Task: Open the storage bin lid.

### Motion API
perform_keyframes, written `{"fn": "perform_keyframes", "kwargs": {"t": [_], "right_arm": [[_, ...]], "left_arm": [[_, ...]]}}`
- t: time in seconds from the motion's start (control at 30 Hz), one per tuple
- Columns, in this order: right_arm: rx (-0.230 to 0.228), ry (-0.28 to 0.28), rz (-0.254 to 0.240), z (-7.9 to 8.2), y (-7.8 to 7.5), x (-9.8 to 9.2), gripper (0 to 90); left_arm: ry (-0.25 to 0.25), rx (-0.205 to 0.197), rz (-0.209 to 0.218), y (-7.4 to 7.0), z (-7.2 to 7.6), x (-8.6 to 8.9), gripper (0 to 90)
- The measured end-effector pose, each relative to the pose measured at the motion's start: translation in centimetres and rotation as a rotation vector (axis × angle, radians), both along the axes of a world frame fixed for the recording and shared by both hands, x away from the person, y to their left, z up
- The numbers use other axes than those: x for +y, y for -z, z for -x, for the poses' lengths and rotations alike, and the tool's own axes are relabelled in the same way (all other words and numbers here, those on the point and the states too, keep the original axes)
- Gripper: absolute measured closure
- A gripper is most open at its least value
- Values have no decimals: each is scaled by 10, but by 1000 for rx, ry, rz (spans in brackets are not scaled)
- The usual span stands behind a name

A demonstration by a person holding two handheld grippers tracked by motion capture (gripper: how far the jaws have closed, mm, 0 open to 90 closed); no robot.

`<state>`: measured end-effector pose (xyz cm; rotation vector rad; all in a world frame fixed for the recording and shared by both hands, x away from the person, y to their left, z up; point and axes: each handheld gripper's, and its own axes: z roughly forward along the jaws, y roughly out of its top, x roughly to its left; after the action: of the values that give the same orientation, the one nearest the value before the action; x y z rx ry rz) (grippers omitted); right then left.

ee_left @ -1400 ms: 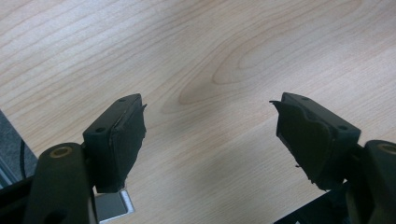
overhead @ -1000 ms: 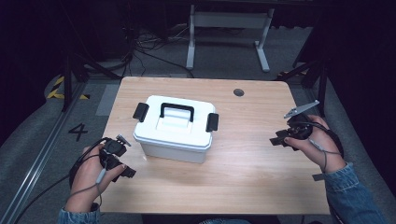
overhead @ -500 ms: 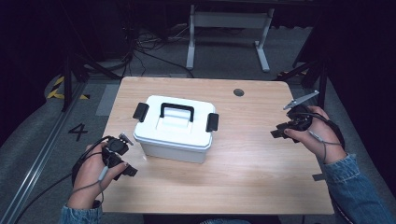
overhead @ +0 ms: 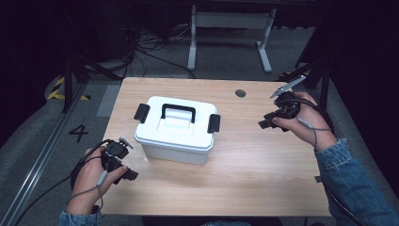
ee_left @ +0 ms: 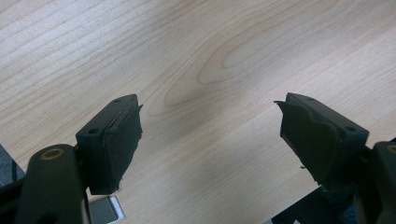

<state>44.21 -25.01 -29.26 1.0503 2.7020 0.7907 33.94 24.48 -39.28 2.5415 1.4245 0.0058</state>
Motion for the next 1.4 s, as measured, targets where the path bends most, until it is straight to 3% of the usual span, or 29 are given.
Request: {"fn": "perform_keyframes", "kwargs": {"t": [0.37, 0.6, 0.97, 1.07, 1.23, 1.4], "right_arm": [[-24, -90, -20, -14, -18, 35, 563], [-24, -149, -20, -25, -28, 64, 560], [-27, -217, -61, -39, -33, 102, 551], [-24, -237, -71, -43, -33, 114, 541], [-19, -318, -93, -47, -30, 136, 491], [1, -344, -98, -52, -23, 157, 483]], "left_arm": [[13, -19, 44, -2, 13, 5, 201], [5, -34, 35, -3, 20, 11, 197], [14, -42, 74, -4, 26, 13, 193], [18, -43, 66, -4, 25, 13, 192], [27, -40, 59, -2, 23, 12, 192], [30, -42, 62, -2, 23, 11, 192]]}}
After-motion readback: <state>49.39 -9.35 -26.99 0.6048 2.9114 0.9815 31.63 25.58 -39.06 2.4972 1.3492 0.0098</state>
